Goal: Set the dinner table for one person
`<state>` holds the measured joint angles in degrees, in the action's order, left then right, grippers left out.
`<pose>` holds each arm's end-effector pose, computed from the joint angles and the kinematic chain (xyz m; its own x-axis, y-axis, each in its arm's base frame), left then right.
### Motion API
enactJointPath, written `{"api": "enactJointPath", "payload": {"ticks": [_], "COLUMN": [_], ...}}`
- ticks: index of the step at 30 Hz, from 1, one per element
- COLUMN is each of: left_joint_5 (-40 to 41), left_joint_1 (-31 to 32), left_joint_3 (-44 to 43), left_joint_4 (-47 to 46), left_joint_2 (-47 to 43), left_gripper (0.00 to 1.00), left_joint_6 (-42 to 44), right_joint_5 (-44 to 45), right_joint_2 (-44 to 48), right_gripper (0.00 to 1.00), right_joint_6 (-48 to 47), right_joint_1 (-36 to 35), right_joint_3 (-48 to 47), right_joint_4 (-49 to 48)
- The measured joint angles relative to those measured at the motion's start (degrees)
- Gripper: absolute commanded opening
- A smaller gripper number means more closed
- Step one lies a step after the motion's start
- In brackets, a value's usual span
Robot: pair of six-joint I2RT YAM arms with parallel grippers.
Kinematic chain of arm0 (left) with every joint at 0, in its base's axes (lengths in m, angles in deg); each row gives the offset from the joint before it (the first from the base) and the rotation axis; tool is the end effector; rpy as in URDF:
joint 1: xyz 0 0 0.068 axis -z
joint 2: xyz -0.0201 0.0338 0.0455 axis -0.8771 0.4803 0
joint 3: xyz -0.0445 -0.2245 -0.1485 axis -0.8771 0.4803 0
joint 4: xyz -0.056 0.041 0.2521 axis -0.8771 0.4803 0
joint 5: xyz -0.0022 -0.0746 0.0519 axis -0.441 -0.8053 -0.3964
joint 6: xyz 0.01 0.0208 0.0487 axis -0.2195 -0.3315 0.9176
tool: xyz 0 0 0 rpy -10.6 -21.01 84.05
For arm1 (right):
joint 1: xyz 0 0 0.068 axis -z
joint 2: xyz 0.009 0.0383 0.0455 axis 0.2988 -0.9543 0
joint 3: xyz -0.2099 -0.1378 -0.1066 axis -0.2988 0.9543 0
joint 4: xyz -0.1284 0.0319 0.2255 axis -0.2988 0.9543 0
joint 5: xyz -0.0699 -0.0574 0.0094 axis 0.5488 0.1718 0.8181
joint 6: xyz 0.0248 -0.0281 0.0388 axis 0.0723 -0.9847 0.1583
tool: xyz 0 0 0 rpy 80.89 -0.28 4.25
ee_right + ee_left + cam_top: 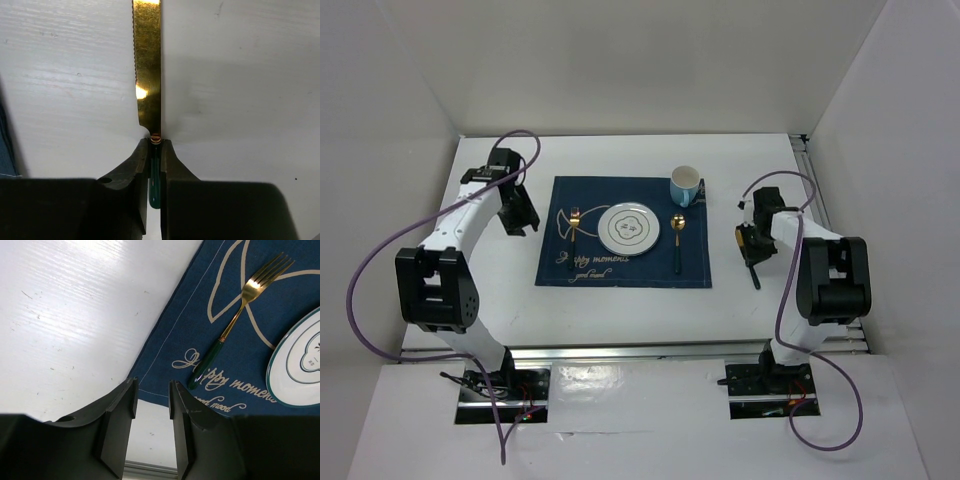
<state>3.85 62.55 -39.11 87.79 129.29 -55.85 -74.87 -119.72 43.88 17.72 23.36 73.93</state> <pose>0.3423 -0.0039 0.2678 -0.7308 -0.5501 -0.4041 -0.5313 0.8301 -0.1693 0.3066 -0.0013 0.1594 -0.9319 -0.1988 -0.3034 -0.1932 0.9799 -0.0489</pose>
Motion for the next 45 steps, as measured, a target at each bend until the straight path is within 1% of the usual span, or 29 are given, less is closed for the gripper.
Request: {"api": "enactJointPath", "payload": {"ticks": [1,2,4,8,10,15,19,23,28,34,42,44,45], "left_joint_5": [0.00,0.00,0.00,0.00,0.00,-0.02,-0.15,-0.37,-0.52,-0.50,-0.46,-0.46,-0.46], "left_joint_1": [0.00,0.00,0.00,0.00,0.00,0.00,0.00,0.00,0.00,0.00,0.00,0.00,0.00], "left_joint_3": [-0.26,-0.50,-0.94,-1.46,-1.92,-2.69,-3.39,-4.37,-4.57,-4.57,-4.57,-4.57,-4.57], "left_joint_4": [0.04,0.04,0.24,0.61,1.14,1.75,2.16,2.40,2.78,3.37,3.74,3.74,3.74], "left_joint_2": [0.00,-0.02,-0.02,-0.02,-0.07,-1.27,-3.08,-4.09,-4.17,-4.20,-4.87,-5.33,-5.57], "left_gripper": [0.48,0.48,0.48,0.48,0.48,0.48,0.48,0.48,0.48,0.48,0.48,0.48,0.48], "left_joint_6": [0.00,0.00,0.00,0.00,0.09,0.24,0.31,0.39,0.63,1.49,1.60,1.66,1.68], "right_joint_5": [0.22,0.37,0.66,0.37,-0.35,-5.51,-10.78,-12.02,-12.20,-12.41,-10.14,-8.83,-8.55], "right_joint_2": [0.22,0.42,0.76,0.76,0.74,1.31,4.63,6.78,7.89,4.28,-3.72,-5.16,-5.79], "right_gripper": [0.04,0.04,0.00,0.00,0.00,0.00,0.00,0.00,0.00,0.00,0.00,0.08,0.14], "right_joint_6": [0.20,0.39,0.66,2.43,4.07,10.08,17.62,27.19,36.28,39.89,40.44,40.41,40.28], "right_joint_1": [0.26,0.50,1.14,1.81,1.90,1.92,0.96,-2.84,-9.51,-13.38,-16.55,-17.40,-17.77], "right_joint_3": [0.26,0.50,0.85,0.20,-1.75,-9.46,-10.60,-10.05,-5.05,-4.44,-6.93,-8.11,-8.76], "right_joint_4": [-0.37,-0.70,-1.20,-0.72,1.25,3.63,3.80,3.21,0.57,-1.14,-2.47,-2.43,-2.45]}}
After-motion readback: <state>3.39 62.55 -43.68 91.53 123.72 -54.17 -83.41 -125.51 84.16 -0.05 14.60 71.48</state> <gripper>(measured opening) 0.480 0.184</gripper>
